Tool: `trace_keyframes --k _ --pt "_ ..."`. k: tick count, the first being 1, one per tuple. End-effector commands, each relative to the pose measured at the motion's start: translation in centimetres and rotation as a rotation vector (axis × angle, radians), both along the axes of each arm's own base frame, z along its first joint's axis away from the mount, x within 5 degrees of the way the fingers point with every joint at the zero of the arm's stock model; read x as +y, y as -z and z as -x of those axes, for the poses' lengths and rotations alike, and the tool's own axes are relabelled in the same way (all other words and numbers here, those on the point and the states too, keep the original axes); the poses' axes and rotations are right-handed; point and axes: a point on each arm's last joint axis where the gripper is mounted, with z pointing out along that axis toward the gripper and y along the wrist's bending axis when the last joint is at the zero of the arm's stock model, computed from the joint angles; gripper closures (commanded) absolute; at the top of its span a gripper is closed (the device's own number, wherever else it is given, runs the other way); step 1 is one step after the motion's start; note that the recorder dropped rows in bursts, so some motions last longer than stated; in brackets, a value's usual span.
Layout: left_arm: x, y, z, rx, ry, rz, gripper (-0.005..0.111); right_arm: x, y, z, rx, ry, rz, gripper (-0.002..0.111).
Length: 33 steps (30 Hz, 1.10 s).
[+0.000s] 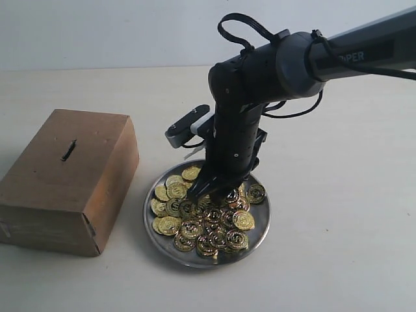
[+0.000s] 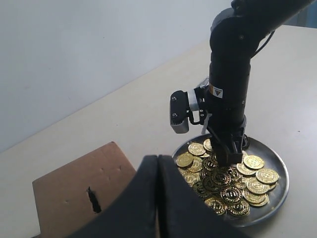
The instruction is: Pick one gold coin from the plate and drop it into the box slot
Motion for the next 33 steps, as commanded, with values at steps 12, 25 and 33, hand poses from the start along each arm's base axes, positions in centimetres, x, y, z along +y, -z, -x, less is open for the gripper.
trace_keyframes --k 12,25,33 --pt "-0.03 0.0 0.09 -0.003 0.006 0.005 0.107 -0.59 0.85 0.44 0.064 -0.047 0.06 0.059" --pt "-0.03 0.0 0.09 -0.003 0.006 0.005 0.107 -0.29 0.91 0.69 0.079 -0.024 0.043 0.051" --pt "-0.03 0.0 0.09 -0.003 0.006 0.005 0.107 -0.31 1.59 0.63 0.083 -0.01 0.055 0.054"
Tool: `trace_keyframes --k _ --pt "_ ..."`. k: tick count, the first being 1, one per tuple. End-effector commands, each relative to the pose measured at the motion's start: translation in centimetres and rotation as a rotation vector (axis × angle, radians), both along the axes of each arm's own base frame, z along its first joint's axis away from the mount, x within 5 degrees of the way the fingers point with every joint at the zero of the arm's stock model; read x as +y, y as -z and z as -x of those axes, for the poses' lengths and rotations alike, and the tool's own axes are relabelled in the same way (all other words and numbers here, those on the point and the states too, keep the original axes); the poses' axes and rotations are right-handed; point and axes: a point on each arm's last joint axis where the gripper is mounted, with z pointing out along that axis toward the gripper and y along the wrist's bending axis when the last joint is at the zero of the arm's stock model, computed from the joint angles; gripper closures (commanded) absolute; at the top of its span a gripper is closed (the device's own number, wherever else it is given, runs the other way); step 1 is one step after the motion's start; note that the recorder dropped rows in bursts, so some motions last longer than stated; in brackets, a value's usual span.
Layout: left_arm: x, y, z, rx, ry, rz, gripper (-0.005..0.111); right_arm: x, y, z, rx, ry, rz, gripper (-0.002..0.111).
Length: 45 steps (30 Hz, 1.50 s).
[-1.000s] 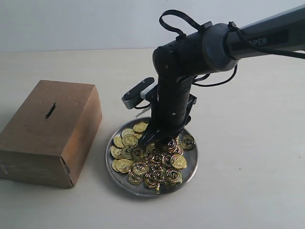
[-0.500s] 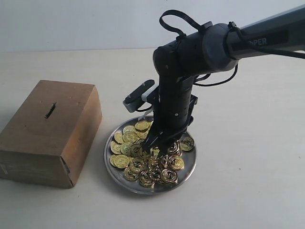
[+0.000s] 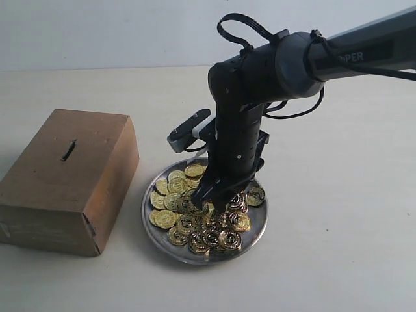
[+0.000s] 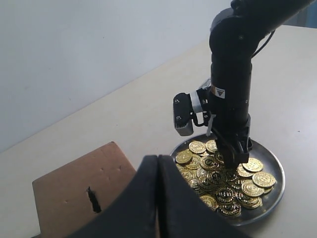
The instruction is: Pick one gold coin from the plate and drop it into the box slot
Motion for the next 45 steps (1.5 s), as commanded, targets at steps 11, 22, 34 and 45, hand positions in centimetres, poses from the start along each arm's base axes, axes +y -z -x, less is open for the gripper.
trace_keyframes --k 11,22,34,45 --pt "0.0 0.0 0.1 -0.004 0.006 0.003 0.107 -0.2 1.5 0.2 0.026 0.064 0.041 0.057" --pt "0.0 0.0 0.1 -0.006 0.007 0.002 0.107 -0.5 1.5 -0.1 -0.006 0.11 0.071 0.062" --pt "0.0 0.0 0.1 -0.006 0.007 0.002 0.107 0.3 1.5 0.6 -0.009 0.089 0.077 0.062" --pt "0.0 0.0 0.1 -0.006 0.007 0.002 0.107 0.6 1.4 1.3 -0.024 0.065 0.142 0.062"
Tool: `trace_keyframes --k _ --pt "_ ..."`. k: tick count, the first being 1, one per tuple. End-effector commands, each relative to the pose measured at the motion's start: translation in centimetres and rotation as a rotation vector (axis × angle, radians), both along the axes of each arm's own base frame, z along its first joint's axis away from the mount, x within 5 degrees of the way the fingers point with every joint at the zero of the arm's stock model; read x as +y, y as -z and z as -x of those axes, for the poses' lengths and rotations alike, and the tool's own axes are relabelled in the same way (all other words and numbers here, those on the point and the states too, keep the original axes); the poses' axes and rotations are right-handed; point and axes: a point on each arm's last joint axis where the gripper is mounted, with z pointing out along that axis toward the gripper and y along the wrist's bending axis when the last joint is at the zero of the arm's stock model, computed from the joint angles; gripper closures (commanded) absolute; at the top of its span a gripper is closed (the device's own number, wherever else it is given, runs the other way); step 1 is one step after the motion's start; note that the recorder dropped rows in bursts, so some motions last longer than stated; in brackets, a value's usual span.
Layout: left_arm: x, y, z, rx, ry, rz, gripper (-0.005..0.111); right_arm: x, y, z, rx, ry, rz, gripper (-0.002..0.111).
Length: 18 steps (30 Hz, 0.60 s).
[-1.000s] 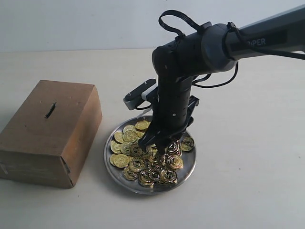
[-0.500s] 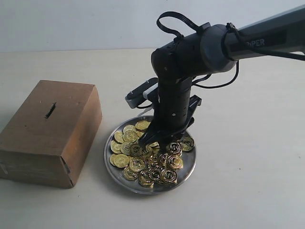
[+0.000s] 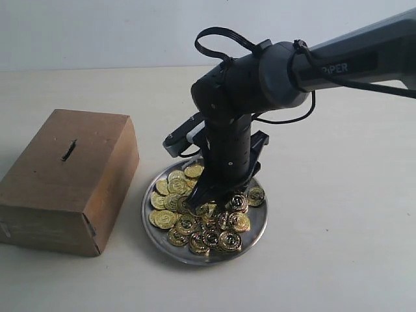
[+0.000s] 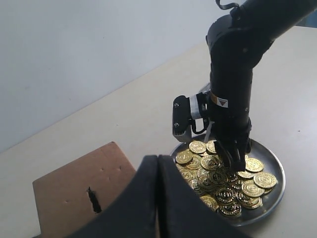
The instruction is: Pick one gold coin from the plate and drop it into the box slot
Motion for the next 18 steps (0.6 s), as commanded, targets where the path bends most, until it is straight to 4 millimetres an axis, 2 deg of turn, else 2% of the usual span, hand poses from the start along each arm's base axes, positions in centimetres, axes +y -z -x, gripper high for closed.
trace_keyframes --k 1,7,18 --pt "-0.03 0.0 0.09 -0.004 0.006 0.004 0.107 -0.51 1.17 0.57 0.061 0.007 0.062 0.062" --pt "-0.03 0.0 0.09 -0.004 0.006 0.004 0.107 -0.3 1.2 0.79 0.088 -0.011 0.04 0.057" --pt "-0.03 0.0 0.09 -0.004 0.006 0.004 0.107 -0.32 1.19 0.79 0.088 -0.013 0.043 0.057"
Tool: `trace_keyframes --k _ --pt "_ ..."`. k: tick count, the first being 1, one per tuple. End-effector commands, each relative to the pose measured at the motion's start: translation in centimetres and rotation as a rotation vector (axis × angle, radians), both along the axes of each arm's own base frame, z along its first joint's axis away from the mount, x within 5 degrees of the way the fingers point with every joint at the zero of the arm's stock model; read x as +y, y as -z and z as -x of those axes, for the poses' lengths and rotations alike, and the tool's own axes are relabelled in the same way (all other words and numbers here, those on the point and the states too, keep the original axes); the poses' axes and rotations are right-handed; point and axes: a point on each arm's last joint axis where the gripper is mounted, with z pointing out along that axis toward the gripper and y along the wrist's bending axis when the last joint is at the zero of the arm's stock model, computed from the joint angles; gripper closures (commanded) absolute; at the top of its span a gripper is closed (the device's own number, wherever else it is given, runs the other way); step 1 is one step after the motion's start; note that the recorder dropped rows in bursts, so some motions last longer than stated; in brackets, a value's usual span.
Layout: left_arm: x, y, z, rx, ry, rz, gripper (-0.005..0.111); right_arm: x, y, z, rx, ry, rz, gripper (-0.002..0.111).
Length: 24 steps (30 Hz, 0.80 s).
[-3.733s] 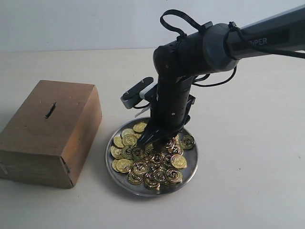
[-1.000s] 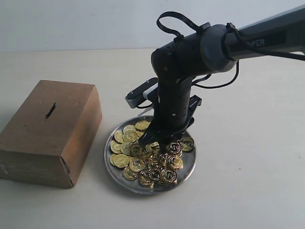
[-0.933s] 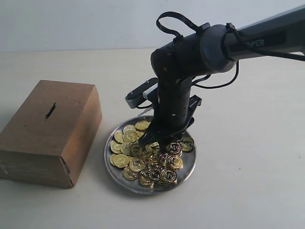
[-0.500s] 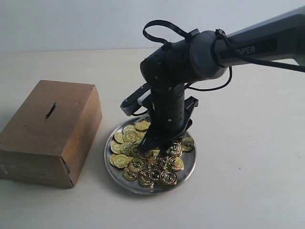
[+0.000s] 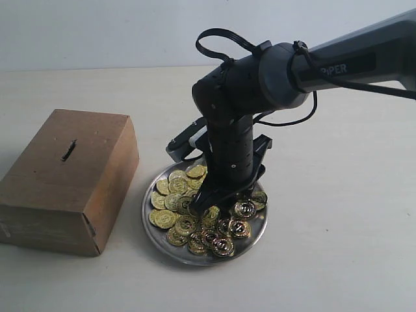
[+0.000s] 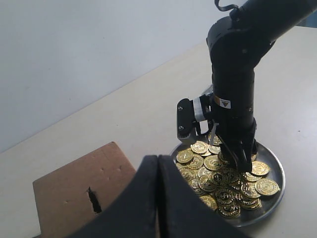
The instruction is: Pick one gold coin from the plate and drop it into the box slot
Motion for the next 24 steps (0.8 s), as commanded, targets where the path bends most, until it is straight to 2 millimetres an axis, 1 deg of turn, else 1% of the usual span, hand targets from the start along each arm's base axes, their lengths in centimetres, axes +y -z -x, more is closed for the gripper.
trace_keyframes --k 1,7,24 --pt "-0.03 0.0 0.09 -0.004 0.006 0.004 0.107 -0.15 1.0 0.44 0.045 0.003 0.02 0.057" --pt "-0.03 0.0 0.09 -0.004 0.006 0.004 0.107 -0.36 0.22 0.64 0.055 0.009 0.033 0.057" --pt "-0.03 0.0 0.09 -0.004 0.006 0.004 0.107 -0.57 0.26 0.86 0.081 -0.003 0.058 0.057"
